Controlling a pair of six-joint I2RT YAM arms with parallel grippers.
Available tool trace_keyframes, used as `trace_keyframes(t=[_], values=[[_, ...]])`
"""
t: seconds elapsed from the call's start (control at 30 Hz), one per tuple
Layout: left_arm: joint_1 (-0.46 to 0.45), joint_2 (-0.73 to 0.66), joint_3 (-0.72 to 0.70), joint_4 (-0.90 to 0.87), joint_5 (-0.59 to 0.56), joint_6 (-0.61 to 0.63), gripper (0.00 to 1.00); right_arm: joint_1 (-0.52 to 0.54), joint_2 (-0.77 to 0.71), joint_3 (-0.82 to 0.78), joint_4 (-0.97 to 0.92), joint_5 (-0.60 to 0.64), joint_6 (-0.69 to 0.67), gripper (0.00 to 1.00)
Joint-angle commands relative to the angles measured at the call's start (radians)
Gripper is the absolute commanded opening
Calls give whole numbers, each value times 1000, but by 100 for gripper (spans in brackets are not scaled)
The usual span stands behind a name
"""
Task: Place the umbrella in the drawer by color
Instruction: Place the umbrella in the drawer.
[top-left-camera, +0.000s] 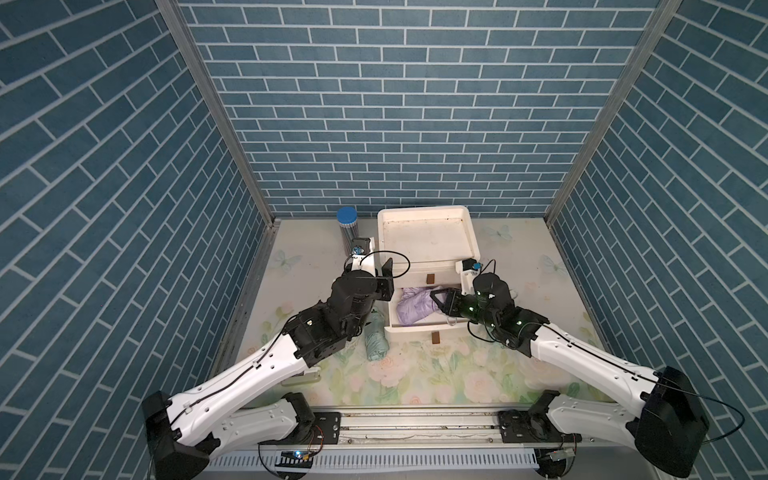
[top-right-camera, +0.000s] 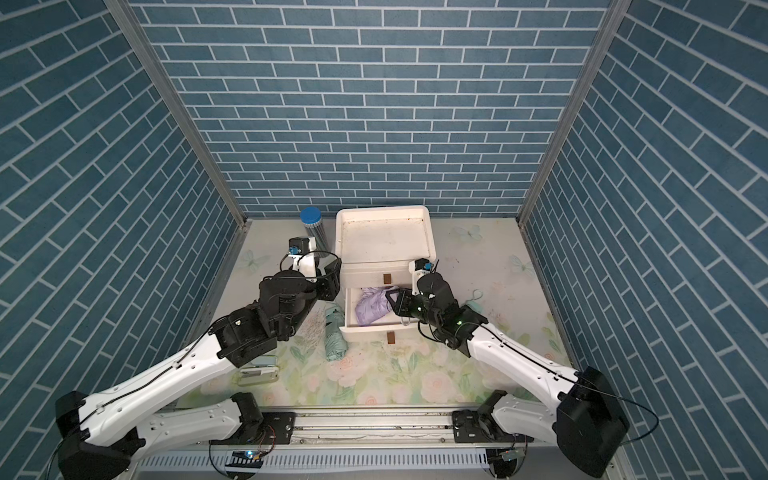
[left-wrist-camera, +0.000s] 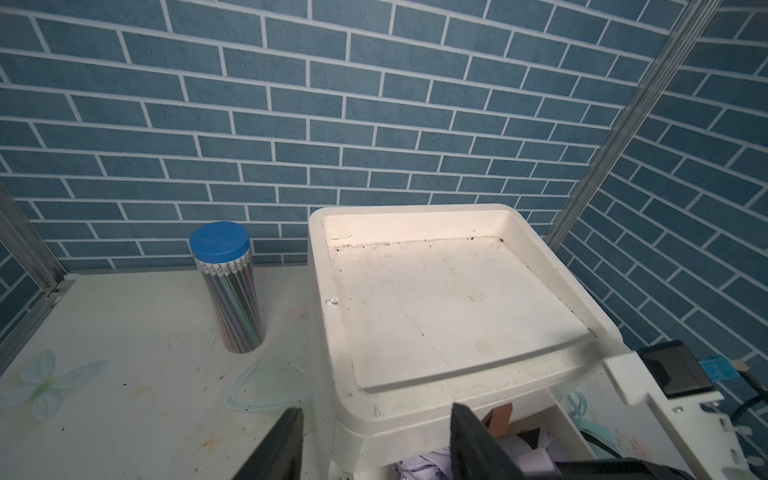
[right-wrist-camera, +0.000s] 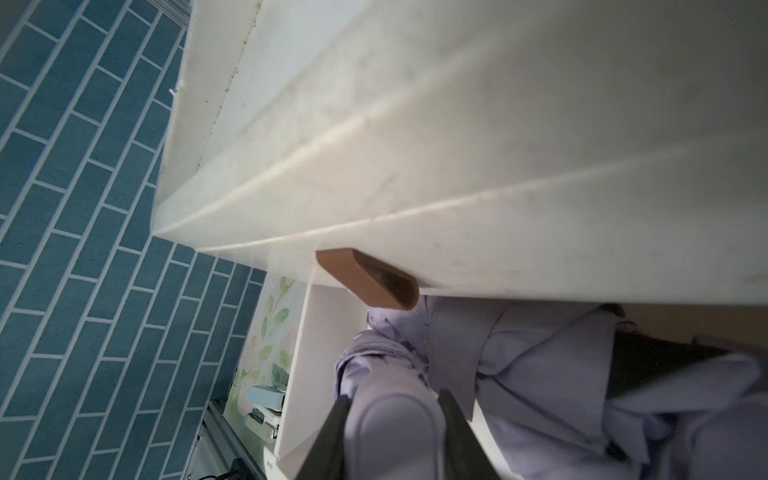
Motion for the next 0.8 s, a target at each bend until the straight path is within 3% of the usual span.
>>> trace_keyframes(t=[0.0, 0.07, 0.33, 0.43, 0.63, 0.77], values=[[5, -3, -14, -5, 12, -5, 61, -35, 30, 36, -131, 44, -55, 39], [5, -5, -17, -5, 12, -7, 61, -39, 44, 72, -183, 84, -93, 55], [21, 1, -13, -16, -5, -15, 63, -34, 82, 195, -373, 201, -215, 66], [38, 18, -2, -31, -5, -37, 65, -2, 51, 199, -407, 243, -231, 60], [92, 69, 30, -75, 40, -92, 67, 80, -3, 152, -413, 261, -222, 35], [136, 102, 52, -97, 86, -115, 73, 113, -32, 115, -397, 265, -214, 29]])
